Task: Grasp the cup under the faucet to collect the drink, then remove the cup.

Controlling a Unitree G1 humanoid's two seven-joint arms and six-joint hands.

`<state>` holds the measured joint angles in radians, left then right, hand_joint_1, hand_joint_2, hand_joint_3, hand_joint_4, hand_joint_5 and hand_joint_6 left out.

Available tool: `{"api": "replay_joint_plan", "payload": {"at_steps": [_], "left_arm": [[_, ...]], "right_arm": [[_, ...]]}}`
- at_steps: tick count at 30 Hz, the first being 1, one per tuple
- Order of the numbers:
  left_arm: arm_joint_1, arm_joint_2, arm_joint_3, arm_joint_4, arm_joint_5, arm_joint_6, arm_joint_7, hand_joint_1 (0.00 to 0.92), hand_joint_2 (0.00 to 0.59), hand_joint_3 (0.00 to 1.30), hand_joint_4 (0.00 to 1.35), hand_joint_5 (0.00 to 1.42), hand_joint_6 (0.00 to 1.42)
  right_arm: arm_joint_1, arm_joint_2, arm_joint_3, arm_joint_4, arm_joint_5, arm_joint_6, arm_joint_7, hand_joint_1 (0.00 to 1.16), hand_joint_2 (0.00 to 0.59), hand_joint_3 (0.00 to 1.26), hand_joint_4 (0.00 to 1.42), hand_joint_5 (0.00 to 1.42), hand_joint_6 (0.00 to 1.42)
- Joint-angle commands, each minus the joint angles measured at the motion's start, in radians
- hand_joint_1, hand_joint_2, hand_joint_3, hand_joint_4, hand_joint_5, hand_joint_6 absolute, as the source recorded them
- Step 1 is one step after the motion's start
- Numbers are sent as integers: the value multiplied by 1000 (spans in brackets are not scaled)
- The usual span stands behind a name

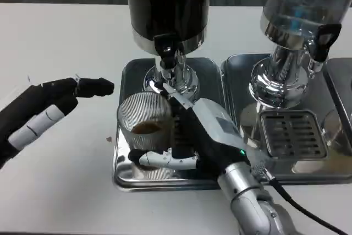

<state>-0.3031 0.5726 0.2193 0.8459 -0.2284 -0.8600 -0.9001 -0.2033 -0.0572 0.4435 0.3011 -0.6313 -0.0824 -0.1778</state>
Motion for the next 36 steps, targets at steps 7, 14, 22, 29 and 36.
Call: {"api": "replay_joint_plan", "payload": {"at_steps": [7, 14, 22, 29, 36], "left_arm": [[12, 17, 5, -3, -6, 8, 11, 0, 162, 381, 313, 243, 196], [10, 20, 6, -2, -6, 9, 11, 0, 168, 381, 313, 243, 196], [13, 20, 5, -3, -6, 10, 10, 0, 170, 384, 313, 243, 196], [15, 20, 4, -2, -4, 10, 12, 0, 181, 394, 313, 251, 206], [20, 23, 4, -6, -3, 11, 13, 0, 183, 395, 313, 253, 210]], "right_arm": [[18, 6, 6, -15, 3, -1, -17, 290, 0, 108, 165, 319, 518], [16, 17, 8, -14, -10, 16, -31, 274, 0, 108, 167, 330, 527], [25, 26, 13, -23, -29, 47, -52, 255, 0, 148, 228, 409, 631], [32, 28, 23, -30, -55, 59, -86, 737, 362, 162, 232, 432, 660], [38, 36, 39, -40, -73, 81, -110, 812, 423, 195, 279, 494, 774]]}}
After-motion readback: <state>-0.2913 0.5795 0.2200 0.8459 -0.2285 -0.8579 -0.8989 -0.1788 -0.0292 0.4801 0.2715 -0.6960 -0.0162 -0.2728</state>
